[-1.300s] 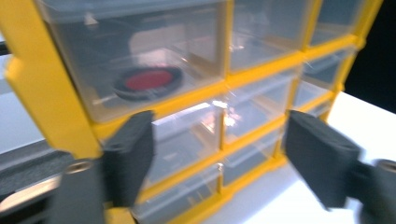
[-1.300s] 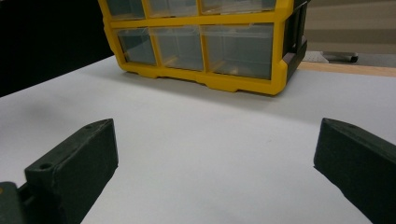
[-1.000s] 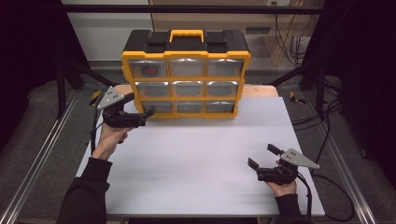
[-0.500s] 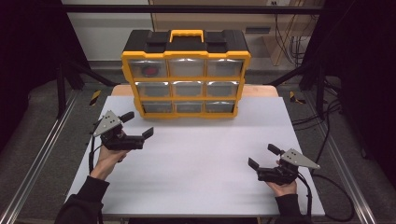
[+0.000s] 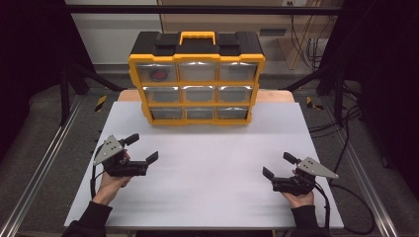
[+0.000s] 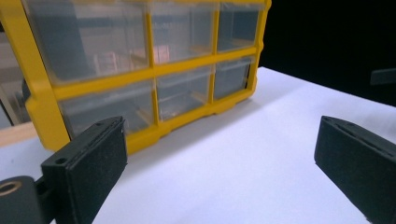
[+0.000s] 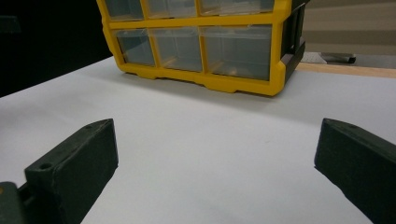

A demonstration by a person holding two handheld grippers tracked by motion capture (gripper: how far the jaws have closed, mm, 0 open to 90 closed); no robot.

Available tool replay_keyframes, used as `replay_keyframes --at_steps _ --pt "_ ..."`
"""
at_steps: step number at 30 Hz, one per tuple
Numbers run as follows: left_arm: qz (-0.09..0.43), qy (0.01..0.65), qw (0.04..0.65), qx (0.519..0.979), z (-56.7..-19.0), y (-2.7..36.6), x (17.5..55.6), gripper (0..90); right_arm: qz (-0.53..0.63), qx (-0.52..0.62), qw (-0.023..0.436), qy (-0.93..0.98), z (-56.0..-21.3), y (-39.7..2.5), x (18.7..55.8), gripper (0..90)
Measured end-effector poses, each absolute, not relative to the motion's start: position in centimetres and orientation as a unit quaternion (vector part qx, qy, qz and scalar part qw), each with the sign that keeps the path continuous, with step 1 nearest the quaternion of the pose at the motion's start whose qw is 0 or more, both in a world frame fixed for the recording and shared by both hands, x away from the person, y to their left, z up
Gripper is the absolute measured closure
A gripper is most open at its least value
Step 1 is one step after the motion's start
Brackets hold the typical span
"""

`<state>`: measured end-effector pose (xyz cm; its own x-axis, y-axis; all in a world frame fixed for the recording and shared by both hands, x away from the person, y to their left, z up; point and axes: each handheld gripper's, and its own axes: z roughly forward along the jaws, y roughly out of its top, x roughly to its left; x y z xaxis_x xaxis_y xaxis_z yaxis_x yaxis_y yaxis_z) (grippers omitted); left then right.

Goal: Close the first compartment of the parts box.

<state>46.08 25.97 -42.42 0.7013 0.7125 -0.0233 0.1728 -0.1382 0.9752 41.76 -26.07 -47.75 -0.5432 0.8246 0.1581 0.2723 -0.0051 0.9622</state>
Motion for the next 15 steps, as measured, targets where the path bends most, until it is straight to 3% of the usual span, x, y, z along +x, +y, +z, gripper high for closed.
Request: replay_keyframes --at_steps 15 --pt "0.223 0.306 0.569 0.73 -45.4 27.2 43.8 2.1 0.573 0.416 0.237 0.665 -47.8 -26.2 41.8 0.1"
